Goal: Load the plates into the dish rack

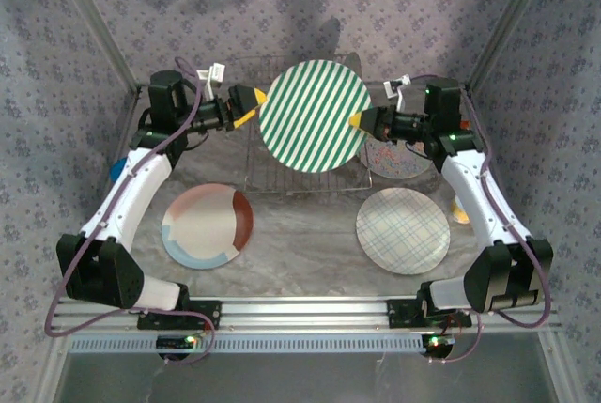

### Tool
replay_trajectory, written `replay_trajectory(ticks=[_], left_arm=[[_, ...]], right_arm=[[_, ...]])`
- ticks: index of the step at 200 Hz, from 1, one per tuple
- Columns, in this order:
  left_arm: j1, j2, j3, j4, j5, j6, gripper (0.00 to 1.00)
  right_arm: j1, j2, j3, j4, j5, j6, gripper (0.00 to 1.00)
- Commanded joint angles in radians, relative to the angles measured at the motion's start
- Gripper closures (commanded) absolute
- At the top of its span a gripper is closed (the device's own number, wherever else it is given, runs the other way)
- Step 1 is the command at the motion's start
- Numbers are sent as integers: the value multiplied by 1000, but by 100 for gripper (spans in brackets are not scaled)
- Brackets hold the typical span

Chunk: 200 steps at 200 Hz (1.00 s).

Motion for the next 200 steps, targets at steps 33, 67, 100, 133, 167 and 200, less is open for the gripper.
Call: replay_trajectory(ticks=[33,67,100,133,167,200], left_arm=[[96,-84,145,-261,-56,166,1],[156,-71,257,-495,-111,323,1],[183,-74,274,-540,-188,382,1],[182,-78,242,-572,-318,453,1],[180,-111,142,-549,-465,494,1],[169,-174,31,-483,-586,513,1]], right_arm=[[-1,-55,119,-170,216,-43,100],[34,-65,208,-280,452,-48,100],[110,-40,306,-383,651,-81,100],[237,14,415,-492,958,-104,100],[382,113,535,-583,1344,-138,100],[457,270,689,-655,1564,-154,100]])
